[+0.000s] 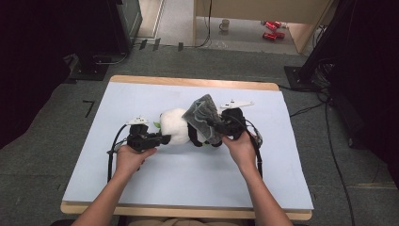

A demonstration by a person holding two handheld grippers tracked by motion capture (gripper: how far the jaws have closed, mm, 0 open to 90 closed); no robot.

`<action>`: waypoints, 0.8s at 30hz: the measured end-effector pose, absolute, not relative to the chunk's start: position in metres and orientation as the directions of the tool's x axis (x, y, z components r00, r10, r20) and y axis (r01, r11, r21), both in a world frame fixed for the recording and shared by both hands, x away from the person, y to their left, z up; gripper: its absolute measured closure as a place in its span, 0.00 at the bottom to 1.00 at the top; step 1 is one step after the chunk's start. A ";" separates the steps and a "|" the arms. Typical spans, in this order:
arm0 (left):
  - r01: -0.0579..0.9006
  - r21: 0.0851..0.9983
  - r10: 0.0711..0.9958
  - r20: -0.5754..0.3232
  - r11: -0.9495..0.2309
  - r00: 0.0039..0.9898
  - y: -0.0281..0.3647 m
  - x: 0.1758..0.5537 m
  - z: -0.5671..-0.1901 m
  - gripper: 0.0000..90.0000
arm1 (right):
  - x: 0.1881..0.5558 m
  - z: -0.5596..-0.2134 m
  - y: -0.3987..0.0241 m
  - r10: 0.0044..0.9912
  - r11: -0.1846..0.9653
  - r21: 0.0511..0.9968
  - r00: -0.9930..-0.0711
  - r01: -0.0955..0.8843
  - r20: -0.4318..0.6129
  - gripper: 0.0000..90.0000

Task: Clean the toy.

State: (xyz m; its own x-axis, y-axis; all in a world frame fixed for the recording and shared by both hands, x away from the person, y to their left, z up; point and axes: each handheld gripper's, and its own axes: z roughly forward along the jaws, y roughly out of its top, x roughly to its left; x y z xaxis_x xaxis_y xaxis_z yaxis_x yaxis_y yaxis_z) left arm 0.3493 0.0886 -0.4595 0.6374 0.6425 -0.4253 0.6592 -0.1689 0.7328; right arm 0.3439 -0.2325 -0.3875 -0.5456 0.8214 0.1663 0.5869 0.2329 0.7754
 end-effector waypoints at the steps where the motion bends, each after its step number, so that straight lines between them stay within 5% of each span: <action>1: 0.658 0.734 0.644 -0.423 -0.170 0.638 0.088 0.350 -0.459 0.77 | 0.344 -0.388 -0.236 0.825 0.226 0.775 -0.539 0.590 0.169 0.84; 12: 0.652 0.734 0.650 -0.406 -0.187 0.643 0.087 0.351 -0.461 0.76 | 0.348 -0.401 -0.277 0.891 0.157 0.747 -0.419 0.646 0.175 0.85; 24: 0.651 0.736 0.643 -0.411 -0.183 0.646 0.082 0.347 -0.458 0.76 | 0.327 -0.356 -0.242 0.785 0.176 0.826 -0.582 0.536 0.210 0.84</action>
